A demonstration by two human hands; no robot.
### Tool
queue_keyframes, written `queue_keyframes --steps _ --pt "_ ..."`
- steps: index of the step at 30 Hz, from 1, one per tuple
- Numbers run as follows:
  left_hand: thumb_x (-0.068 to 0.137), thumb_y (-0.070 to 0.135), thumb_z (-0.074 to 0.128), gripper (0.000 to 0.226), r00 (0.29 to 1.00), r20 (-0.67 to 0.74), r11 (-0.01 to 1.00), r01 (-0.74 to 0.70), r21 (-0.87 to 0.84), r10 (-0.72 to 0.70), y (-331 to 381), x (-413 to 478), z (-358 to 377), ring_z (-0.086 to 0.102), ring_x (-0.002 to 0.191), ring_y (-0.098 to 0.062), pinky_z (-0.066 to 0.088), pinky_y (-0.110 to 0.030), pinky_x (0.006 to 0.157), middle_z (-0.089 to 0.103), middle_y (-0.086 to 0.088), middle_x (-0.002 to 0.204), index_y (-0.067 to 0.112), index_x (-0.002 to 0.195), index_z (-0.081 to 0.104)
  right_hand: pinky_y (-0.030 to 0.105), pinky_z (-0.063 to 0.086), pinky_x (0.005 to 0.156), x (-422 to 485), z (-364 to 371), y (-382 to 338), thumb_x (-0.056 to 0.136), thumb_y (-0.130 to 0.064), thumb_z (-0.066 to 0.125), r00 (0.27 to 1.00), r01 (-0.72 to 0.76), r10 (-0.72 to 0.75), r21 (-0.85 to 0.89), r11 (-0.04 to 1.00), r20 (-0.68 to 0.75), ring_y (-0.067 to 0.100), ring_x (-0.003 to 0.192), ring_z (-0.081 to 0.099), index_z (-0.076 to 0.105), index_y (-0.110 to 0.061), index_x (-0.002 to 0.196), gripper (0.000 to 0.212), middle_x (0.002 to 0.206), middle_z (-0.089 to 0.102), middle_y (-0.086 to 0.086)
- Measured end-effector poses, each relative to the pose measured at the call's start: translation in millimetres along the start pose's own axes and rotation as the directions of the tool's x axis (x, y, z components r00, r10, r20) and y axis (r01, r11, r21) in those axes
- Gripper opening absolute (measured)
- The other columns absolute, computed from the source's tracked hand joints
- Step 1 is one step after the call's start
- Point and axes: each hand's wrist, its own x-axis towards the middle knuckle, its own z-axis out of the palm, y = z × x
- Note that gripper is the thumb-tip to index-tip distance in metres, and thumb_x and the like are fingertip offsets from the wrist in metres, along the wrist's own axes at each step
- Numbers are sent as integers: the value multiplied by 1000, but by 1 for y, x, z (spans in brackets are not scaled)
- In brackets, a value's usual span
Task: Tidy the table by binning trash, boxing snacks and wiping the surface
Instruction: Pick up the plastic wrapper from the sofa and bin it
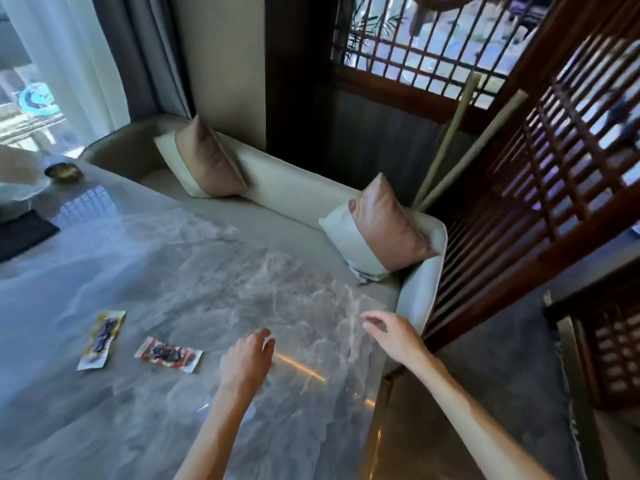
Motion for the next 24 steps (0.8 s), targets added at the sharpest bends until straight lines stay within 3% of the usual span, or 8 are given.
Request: queue_keyframes --steps 6,10,13,17,21,24 --pt "95 43 45 28 993 -50 994 105 -16 -106 -5 69 -17 63 109 -30 50 -36 82 68 -5 115 26 112 61 31 53 89 117 -1 -25 87 -27 63 997 37 -37 -5 999 75 12 94 69 71 -26 105 20 103 74 -4" --pt "96 43 44 29 983 -75 986 167 -22 -168 5 153 -30 62 112 -28 49 -35 84 68 -4 116 28 113 61 19 47 81 233 1 -53 87 -19 65 990 73 -78 49 996 114 11 87 66 72 -16 104 18 97 73 0" --pt "96 38 45 26 972 -103 976 205 -75 -212 13 247 -22 61 111 -29 49 -36 84 67 -5 115 25 112 61 21 46 79 355 23 -56 86 -19 66 990 40 -47 59 997 136 13 87 66 73 -17 98 14 95 74 2" --pt "92 16 53 31 959 -138 941 202 -272 -246 21 411 6 57 114 -32 44 -36 95 61 -13 120 12 121 60 31 53 85 528 92 -37 81 -32 66 968 -116 100 55 992 232 21 95 69 71 -27 85 8 97 75 1" --pt "87 5 47 38 932 50 891 358 -278 -359 13 577 49 55 119 -35 42 -34 100 62 -19 124 8 121 62 33 53 85 643 175 -15 81 -45 62 918 -202 168 59 977 358 27 94 69 71 -22 76 24 94 75 6" --pt "85 3 45 38 848 187 830 526 -187 -495 -6 656 84 54 122 -37 43 -35 101 59 -21 129 0 119 60 37 56 77 685 229 -2 70 -57 56 888 -244 185 90 966 422 28 82 70 62 -24 58 36 80 72 5"
